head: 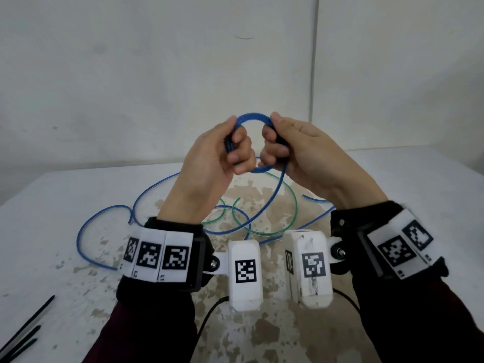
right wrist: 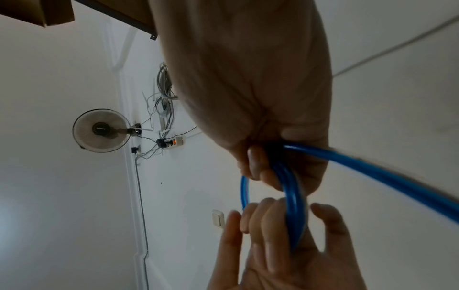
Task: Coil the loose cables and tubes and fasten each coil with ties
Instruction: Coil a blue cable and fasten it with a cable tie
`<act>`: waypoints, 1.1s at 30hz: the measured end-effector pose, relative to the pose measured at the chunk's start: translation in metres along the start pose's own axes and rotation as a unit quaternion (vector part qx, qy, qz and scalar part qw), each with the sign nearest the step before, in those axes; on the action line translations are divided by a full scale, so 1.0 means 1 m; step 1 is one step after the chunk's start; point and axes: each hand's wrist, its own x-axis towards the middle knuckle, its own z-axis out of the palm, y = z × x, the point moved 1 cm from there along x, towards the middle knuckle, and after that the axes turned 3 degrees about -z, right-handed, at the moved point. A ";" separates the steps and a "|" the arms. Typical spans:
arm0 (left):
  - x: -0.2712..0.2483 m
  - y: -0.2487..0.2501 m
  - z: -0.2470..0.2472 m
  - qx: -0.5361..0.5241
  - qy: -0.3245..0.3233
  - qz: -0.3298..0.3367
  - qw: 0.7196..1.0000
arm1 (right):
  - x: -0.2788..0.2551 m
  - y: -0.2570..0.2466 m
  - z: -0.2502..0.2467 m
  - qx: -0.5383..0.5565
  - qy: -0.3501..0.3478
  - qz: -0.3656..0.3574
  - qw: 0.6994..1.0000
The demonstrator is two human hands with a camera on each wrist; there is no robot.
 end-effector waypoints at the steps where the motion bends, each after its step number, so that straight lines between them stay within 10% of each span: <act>1: -0.001 -0.001 0.000 0.026 -0.013 -0.017 0.999 | 0.000 0.000 0.000 -0.020 0.000 0.002 1.000; 9: -0.005 -0.003 -0.006 0.123 -0.050 -0.047 0.990 | -0.004 -0.001 0.006 -0.120 -0.035 0.019 0.992; 24: -0.002 0.000 -0.008 0.049 0.093 0.063 0.992 | -0.001 0.005 0.008 0.000 -0.029 0.015 0.999; 33: -0.006 0.000 -0.008 0.119 -0.052 -0.078 0.988 | -0.004 0.000 -0.003 -0.071 -0.069 0.038 0.994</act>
